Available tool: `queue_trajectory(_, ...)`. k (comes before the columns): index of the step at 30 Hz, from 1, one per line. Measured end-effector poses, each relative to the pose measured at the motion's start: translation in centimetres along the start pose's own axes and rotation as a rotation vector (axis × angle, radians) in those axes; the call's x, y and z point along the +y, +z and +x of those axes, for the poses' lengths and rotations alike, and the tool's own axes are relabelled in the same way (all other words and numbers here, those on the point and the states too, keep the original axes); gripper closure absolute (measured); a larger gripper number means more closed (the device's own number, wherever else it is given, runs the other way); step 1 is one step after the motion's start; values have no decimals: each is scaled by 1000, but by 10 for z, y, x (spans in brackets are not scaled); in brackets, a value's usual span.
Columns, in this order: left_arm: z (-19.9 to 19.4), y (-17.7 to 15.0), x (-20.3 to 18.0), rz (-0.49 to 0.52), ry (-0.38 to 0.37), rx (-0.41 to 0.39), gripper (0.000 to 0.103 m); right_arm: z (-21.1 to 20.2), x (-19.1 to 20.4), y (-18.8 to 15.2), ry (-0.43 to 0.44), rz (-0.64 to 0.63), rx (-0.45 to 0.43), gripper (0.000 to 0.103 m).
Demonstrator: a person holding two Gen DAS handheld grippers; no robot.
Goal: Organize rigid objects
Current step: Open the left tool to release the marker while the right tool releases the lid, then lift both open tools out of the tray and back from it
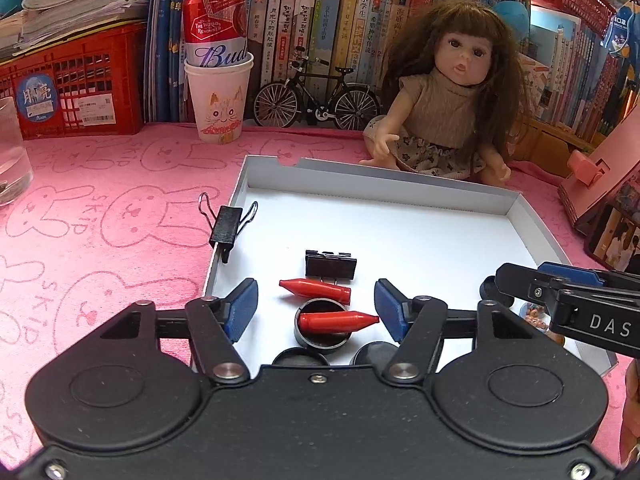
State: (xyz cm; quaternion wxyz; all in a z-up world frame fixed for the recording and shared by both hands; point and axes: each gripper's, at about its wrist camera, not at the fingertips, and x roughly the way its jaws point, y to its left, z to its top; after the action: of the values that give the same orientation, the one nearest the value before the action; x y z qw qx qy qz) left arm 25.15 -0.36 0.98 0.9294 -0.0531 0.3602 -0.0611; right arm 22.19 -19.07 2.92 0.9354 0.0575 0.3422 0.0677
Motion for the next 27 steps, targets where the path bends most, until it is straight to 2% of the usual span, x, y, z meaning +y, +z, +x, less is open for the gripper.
queue_trajectory(6, -13, -2, 1, -2, 2, -20, 33, -12, 2, -1, -4, 2, -25, 28)
queue_trajectory(11, -30, -5, -5, 36, 2, -65, 32, -22, 3, -3, -25, 12, -44, 17)
queue_trajectory(13, -37, -6, -8, 55, 2, -84, 29, -27, 5, -4, -35, 6, -54, 16)
queue_trajectory(27, -79, -21, -22, 108, 8, -172, 27, -59, 15, -14, -74, -52, -105, 11)
